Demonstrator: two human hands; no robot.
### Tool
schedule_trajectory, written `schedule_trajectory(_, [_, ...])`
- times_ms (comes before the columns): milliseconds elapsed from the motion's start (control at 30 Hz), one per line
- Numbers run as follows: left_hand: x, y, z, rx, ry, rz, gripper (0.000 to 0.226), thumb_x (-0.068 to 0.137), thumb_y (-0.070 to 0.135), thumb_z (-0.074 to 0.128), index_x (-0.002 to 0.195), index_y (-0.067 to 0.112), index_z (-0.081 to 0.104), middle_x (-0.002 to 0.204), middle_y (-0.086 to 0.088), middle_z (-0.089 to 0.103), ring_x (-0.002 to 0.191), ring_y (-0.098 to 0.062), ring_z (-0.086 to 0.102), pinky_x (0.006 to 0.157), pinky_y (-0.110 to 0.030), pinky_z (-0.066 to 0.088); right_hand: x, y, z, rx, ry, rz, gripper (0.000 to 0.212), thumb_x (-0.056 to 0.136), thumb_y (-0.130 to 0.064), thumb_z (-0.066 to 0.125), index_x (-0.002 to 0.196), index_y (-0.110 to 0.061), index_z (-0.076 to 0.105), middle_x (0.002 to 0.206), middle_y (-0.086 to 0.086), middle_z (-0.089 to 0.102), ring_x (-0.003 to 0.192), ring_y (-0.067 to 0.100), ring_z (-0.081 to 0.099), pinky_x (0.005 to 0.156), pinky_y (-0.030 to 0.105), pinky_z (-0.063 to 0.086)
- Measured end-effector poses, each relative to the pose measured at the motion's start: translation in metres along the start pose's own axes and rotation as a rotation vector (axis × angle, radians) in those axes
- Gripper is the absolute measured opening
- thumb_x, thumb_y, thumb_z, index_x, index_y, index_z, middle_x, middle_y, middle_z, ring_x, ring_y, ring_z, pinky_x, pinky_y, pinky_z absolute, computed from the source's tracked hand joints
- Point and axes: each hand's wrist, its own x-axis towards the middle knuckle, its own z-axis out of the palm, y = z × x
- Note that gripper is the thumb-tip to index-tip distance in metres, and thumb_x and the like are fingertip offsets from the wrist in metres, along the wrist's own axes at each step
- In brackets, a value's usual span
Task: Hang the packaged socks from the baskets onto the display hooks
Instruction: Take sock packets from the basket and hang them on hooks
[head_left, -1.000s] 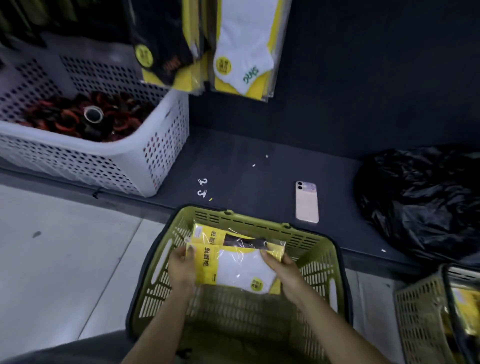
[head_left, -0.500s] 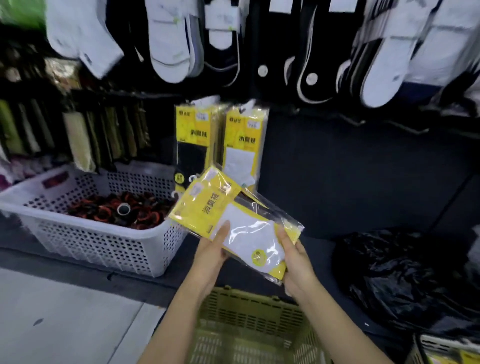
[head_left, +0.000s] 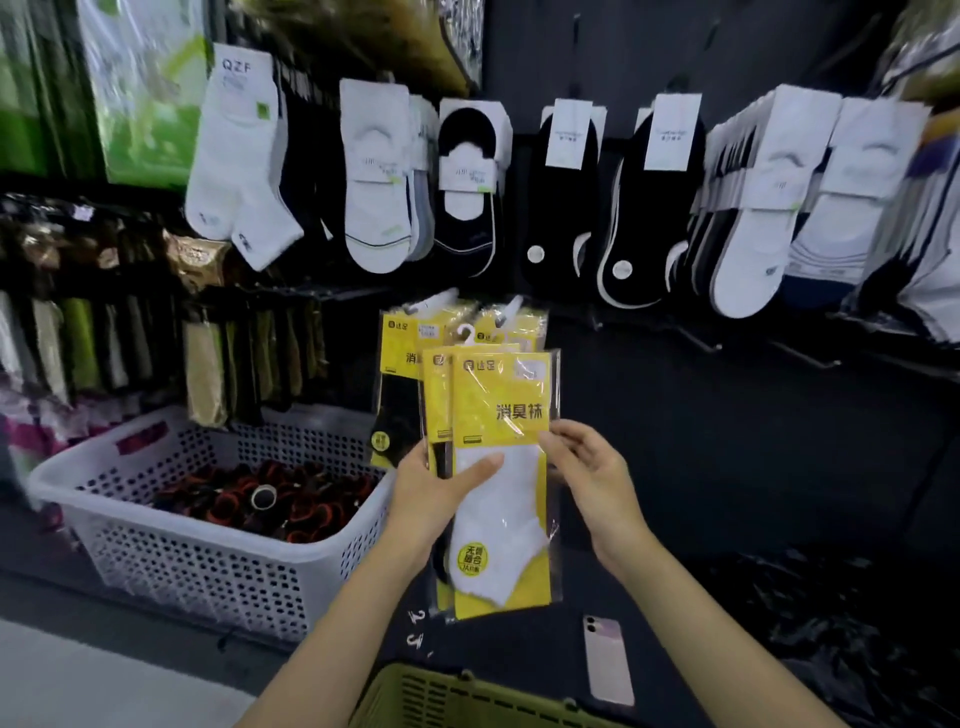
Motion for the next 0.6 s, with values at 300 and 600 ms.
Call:
schedule_trajectory(300, [0.020, 0.004, -0.017, 0.073, -0.049, 0.000, 0.037, 0.089, 0.047, 0.051, 0.070, 0.017, 0.060, 0.042, 0.014, 0.050, 0.040, 0.002, 0.049, 0.045, -0.005, 0.036, 0.022, 0.013, 0.019, 0.074, 0.002, 0.075, 0.013, 0.087, -0.020, 0.066, 0.095, -0.012, 0.062, 0.086, 0.002, 0.076, 0.077, 0.013, 0.072, 0.061, 0.022, 0.056])
schedule_trajectory(600, [0.067, 0.006, -0.061, 0.223, 0.120, 0.083, 0.044, 0.094, 0.043, 0.045, 0.060, 0.017, 0.037, 0.044, 0.012, 0.030, 0.044, -0.004, 0.030, 0.054, -0.022, 0.027, 0.079, 0.019, 0.017, 0.024, 0.175, 0.119, 0.005, 0.093, -0.016, 0.060, 0.092, -0.012, 0.062, 0.084, 0.007, 0.074, 0.075, 0.021, 0.071, 0.069, 0.036, 0.056])
